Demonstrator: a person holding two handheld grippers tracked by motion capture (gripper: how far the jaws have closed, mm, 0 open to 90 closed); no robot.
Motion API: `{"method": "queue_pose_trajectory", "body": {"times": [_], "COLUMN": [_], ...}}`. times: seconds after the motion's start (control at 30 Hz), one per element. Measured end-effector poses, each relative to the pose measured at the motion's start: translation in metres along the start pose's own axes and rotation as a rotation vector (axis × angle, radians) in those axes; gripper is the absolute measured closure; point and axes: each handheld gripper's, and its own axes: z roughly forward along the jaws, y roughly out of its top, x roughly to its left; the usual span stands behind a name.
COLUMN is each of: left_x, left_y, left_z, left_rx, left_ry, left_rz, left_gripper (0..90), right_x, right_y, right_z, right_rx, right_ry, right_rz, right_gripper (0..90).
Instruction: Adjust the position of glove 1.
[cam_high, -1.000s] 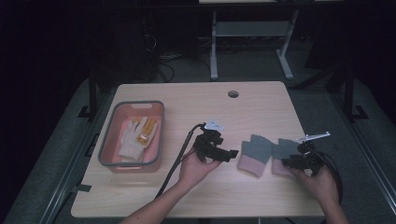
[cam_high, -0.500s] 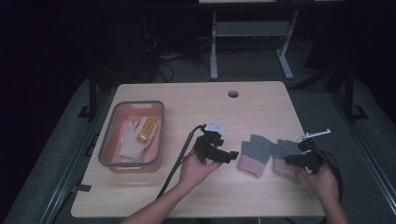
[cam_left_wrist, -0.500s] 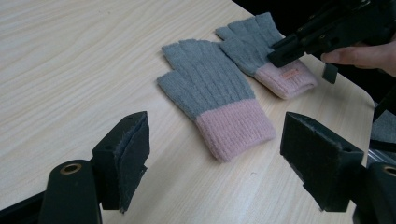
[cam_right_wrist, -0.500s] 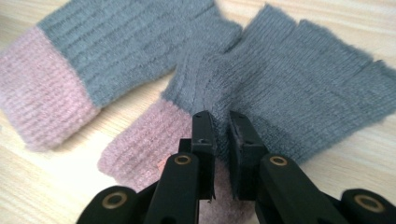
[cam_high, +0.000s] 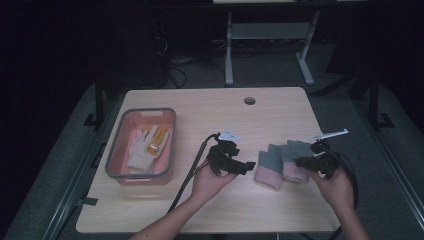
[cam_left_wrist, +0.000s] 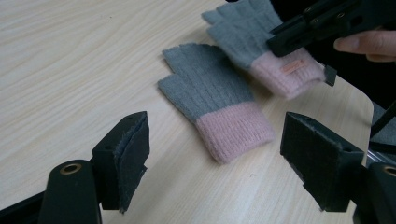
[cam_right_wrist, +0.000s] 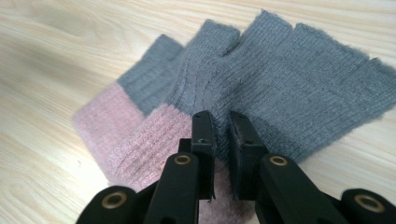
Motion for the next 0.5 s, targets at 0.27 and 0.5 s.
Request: {"method": "queue_pose_trajectory", "body": {"times": [0.27, 0.5], "left_x": [0.001, 0.0], "left_y": [0.0, -0.001], "left_z": [0.001, 0.006], "left_rx": [0.002, 0.011], "left_ry": [0.003, 0.004], "left_rz": [-0.003, -0.004], "left_gripper": [23.9, 23.9], "right_x": [0.018, 0.032], "right_y": [0.01, 0.017], "right_z": [0.012, 0.024], "right_rx": [-0.002, 0.004], "right_ry": [0.04, 0.058], "right_rz": [0.022, 0.019], "right_gripper": [81.6, 81.2]}}
